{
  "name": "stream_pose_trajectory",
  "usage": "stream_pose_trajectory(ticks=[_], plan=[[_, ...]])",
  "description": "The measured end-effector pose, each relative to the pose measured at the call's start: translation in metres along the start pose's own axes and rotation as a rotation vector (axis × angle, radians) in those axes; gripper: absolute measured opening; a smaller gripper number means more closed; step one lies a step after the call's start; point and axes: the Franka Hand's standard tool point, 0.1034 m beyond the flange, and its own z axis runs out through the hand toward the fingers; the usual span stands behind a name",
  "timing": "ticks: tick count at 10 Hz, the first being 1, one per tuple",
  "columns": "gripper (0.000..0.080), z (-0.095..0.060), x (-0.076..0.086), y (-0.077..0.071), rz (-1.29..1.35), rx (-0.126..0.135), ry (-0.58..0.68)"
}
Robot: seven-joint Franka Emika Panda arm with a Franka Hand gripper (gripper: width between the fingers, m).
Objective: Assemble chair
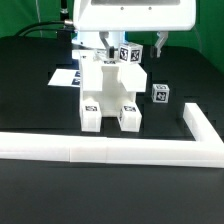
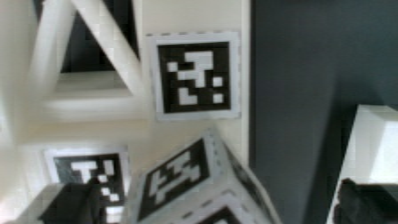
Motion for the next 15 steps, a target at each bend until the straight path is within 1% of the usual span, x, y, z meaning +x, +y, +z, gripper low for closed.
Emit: stream_pose_trajectory(ticks=[1,4,6,7,8,9,12,13,15], plan=[[0.0648,0.0001,-0.0001,0.0005,-0.007,0.0,0.0],[0.0261,0.0004,-0.0002,0.0006,0.025,0.001,0.0],[0.0265,0.0004,-0.0002,0.0004,0.07,0.003,0.0],[0.0265,0.0006,-0.0003,0.0008,0.166,0.003,0.0],[0.0265,0.0007,0.0,0.0048,0.201,0.008,0.002],[0.0265,0.0008,0.0004,0.0057,0.307,0.01,0.004],[0.0265,0.0011,0.0041,0.0049,0.543,0.005,0.026],[0.0265,0.0011,0.0053,0.0059,0.576,0.006,0.033],[0.0266,0.0009,0.0067,0.0071,0.695,0.016,0.037]])
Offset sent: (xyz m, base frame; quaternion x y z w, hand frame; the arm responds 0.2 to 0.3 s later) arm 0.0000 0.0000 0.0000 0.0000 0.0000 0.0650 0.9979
